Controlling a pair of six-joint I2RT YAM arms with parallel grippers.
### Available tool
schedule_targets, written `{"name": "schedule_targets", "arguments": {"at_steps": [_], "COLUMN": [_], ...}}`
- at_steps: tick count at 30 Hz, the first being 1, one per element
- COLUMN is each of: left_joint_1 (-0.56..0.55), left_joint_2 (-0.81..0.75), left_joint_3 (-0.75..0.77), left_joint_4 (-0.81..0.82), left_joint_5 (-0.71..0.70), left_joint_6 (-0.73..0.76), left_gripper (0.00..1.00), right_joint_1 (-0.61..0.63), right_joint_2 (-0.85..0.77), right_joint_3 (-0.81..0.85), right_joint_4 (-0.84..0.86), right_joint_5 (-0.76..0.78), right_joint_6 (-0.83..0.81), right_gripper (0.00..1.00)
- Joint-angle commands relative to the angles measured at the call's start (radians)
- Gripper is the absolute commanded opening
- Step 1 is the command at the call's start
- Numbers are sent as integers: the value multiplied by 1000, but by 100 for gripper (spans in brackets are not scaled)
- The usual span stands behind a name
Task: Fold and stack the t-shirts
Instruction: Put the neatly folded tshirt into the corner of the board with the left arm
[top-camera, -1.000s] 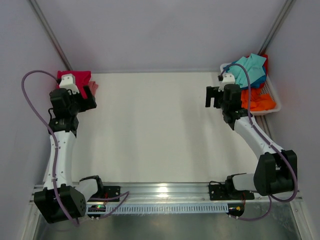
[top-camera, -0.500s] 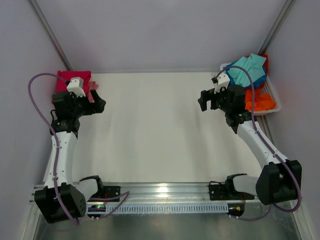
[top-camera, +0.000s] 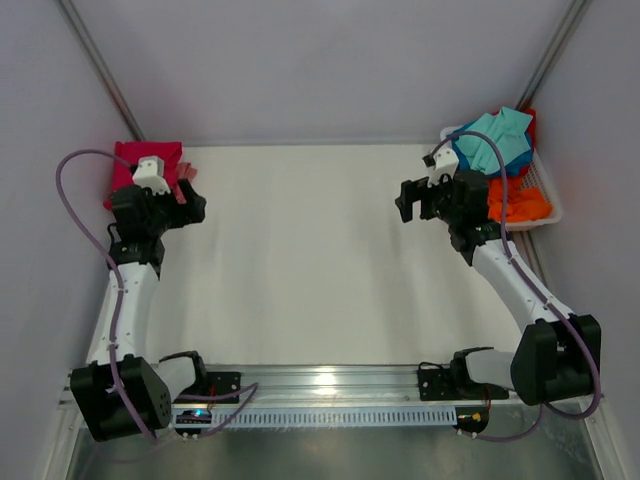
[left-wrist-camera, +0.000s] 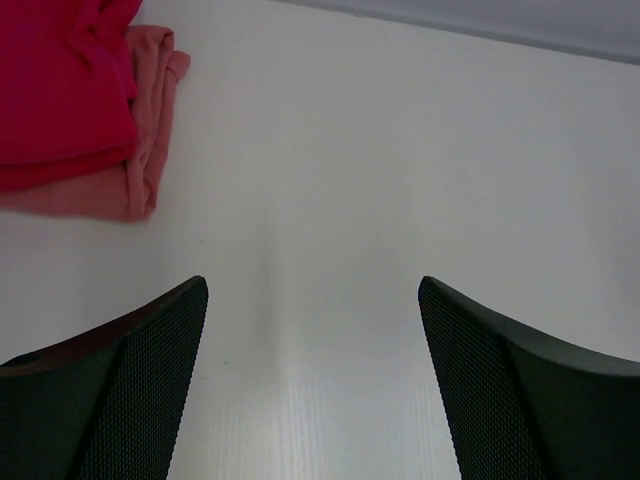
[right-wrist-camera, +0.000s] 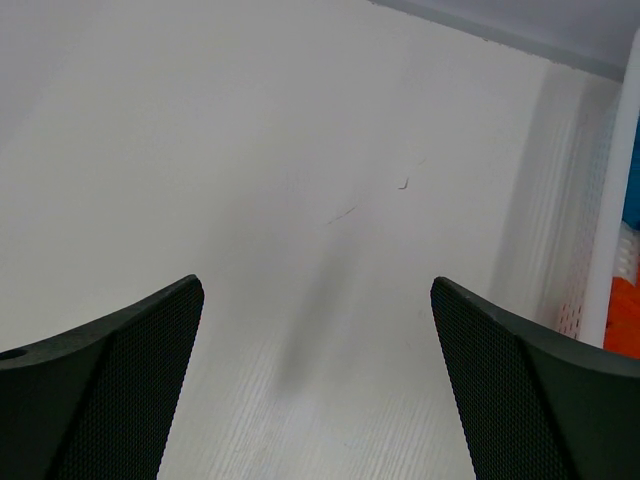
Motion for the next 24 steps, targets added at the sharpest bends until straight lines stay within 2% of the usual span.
{"name": "schedule_targets", "arguments": {"at_steps": [1,2,6,7,11,13,17,18,20,22,24], "left_joint_1": [0,-6,-42,-48,-68,-89,-114,-118,-135,-149,-157], "left_joint_2": [45,56,111,127,167,179,237,246,262,291,323], "left_joint_3": [-61,-102,-176,-196,-270,-293,-336,-344,-360,-380,-399], "left_joint_4": [219,279,349,374,481,517,612,621,676,709,767], "left_joint_5": [-69,-75,-147,-158,-98,-113,-95,-96,-101,-96,-69], "left_joint_6": [-45,-52,12,23,32,64,60,63,72,92,116], "left_gripper": [87,86,81,76,73,71,70,68,68,79,81], "right_joint_1": [-15,-23,-49,-55,-81,-84,-86,-86,-86,-86,-86], "right_joint_2": [3,1,1,4,38,56,81,82,78,61,35], "right_joint_3": [4,-1,-28,-30,-33,-51,-97,-110,-133,-195,-278], "right_joint_4": [68,71,85,82,78,91,153,168,217,274,378], "right_joint_5": [106,113,96,84,39,24,74,129,179,215,219], "right_joint_6": [56,62,62,65,68,57,63,72,89,88,66], "right_gripper": [99,99,99,99,99,99,99,99,99,99,99]}}
